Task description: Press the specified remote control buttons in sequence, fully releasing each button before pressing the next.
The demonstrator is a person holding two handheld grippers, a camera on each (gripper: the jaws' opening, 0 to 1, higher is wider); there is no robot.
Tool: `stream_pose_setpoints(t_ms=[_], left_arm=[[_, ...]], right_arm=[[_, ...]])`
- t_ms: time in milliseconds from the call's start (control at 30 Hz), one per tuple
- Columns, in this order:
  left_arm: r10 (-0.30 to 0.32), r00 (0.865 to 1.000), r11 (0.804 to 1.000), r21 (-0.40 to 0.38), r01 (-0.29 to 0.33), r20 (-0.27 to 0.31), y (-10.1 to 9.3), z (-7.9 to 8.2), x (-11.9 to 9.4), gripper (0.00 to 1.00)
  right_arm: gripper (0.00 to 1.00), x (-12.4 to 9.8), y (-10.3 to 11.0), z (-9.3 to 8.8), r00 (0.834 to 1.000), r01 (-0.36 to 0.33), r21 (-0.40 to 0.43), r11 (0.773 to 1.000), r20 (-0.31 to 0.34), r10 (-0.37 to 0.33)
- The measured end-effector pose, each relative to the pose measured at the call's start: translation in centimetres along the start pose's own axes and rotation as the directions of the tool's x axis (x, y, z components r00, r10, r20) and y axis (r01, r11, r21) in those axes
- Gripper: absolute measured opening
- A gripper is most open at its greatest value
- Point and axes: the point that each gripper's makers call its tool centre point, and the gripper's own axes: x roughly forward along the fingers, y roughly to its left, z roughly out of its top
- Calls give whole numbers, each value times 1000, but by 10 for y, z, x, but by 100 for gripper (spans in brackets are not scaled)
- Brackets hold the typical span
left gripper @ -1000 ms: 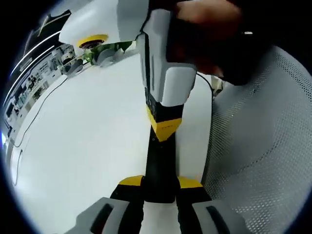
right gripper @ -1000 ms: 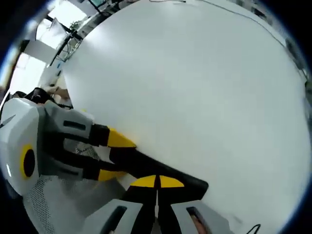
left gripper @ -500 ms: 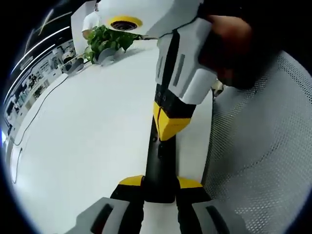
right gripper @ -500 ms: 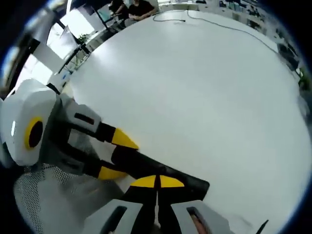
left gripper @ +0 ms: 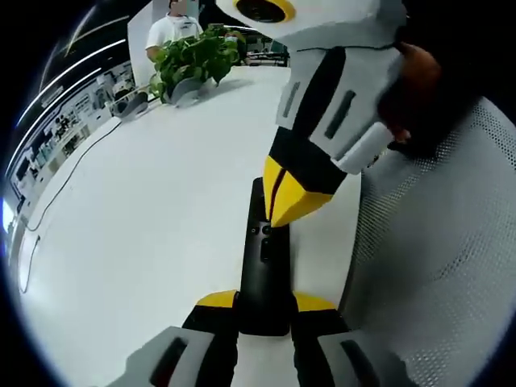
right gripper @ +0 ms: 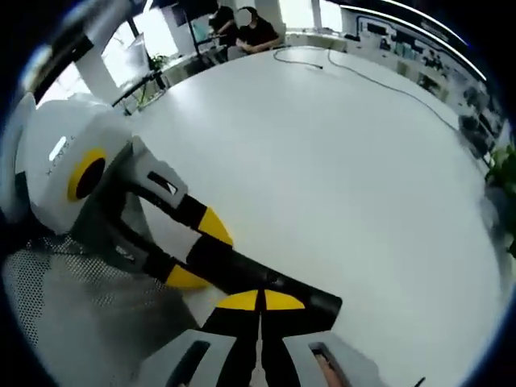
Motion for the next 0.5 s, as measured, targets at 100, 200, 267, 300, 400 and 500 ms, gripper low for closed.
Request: stream_pose_setpoints(t_ms=[100, 200, 267, 300, 400, 500], left_arm=[[6, 1000, 1000, -8, -6, -2, 1, 0, 0, 24], [8, 1000, 1000, -15, -8, -1, 2, 1, 0, 24], [10, 1000, 1000, -12, -10, -2, 2, 0, 0, 24], [11, 1000, 1000, -9, -11, -1, 2, 0, 0, 24], [12, 1000, 1000, 0, -12, 0, 2, 1, 0, 24], [12, 1000, 1000, 2, -12, 0, 2, 1, 0, 24]], right_arm=[[0, -1, -7, -1, 999, 35, -37, 999, 7, -35], [0, 1, -8, -2, 1000, 29, -38, 999, 11, -28], [0, 3, -2, -3, 1000, 3, -40, 999, 8, -3], [0, 5, 1, -4, 1000, -6, -49, 999, 3, 6], [0, 7, 1, -5, 1000, 8, -90, 996, -5, -8], [0, 7, 0, -5, 1000, 11, -86, 996, -7, -12]])
